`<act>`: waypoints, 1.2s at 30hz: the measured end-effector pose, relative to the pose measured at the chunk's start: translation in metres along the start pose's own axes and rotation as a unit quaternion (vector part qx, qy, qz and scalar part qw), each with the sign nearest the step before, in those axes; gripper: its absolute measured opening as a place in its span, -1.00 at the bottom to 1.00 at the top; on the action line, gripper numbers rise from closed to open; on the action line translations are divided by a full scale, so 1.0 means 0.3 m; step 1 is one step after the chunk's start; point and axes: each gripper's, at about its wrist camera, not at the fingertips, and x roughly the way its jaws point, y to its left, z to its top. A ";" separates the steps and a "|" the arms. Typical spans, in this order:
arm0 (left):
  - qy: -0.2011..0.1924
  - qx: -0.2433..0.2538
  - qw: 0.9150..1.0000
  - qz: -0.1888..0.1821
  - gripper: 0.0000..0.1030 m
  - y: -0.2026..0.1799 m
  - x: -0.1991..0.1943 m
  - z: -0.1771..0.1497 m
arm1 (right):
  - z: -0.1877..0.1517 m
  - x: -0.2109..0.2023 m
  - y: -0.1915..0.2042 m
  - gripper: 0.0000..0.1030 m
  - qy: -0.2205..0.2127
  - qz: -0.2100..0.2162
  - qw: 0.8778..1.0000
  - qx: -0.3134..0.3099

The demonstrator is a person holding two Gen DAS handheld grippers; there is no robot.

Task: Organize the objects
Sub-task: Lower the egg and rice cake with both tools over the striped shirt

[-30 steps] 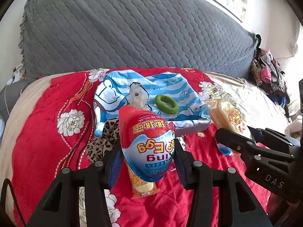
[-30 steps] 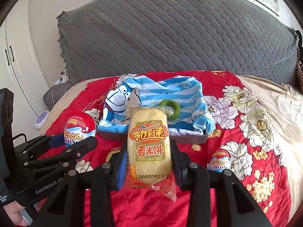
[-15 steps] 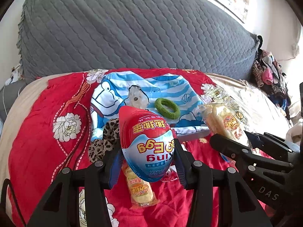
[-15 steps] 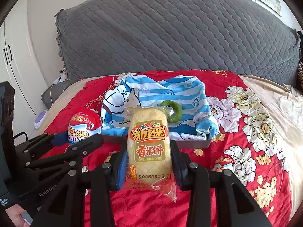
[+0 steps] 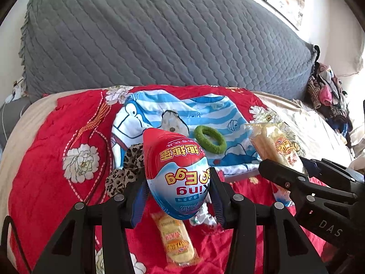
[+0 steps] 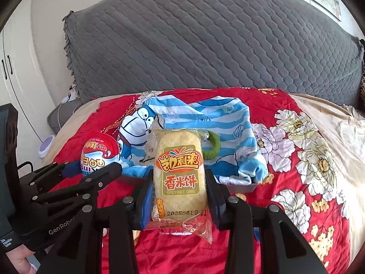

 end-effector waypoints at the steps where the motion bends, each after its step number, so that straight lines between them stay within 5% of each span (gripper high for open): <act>1: -0.001 0.000 1.000 0.000 -0.01 0.000 0.005 0.006 | 0.006 0.006 -0.002 -0.21 0.000 0.000 1.000 0.001; 36: 0.003 0.024 1.000 0.010 -0.01 0.030 0.294 0.202 | 0.186 0.300 -0.061 -0.21 0.017 -0.002 1.000 -0.013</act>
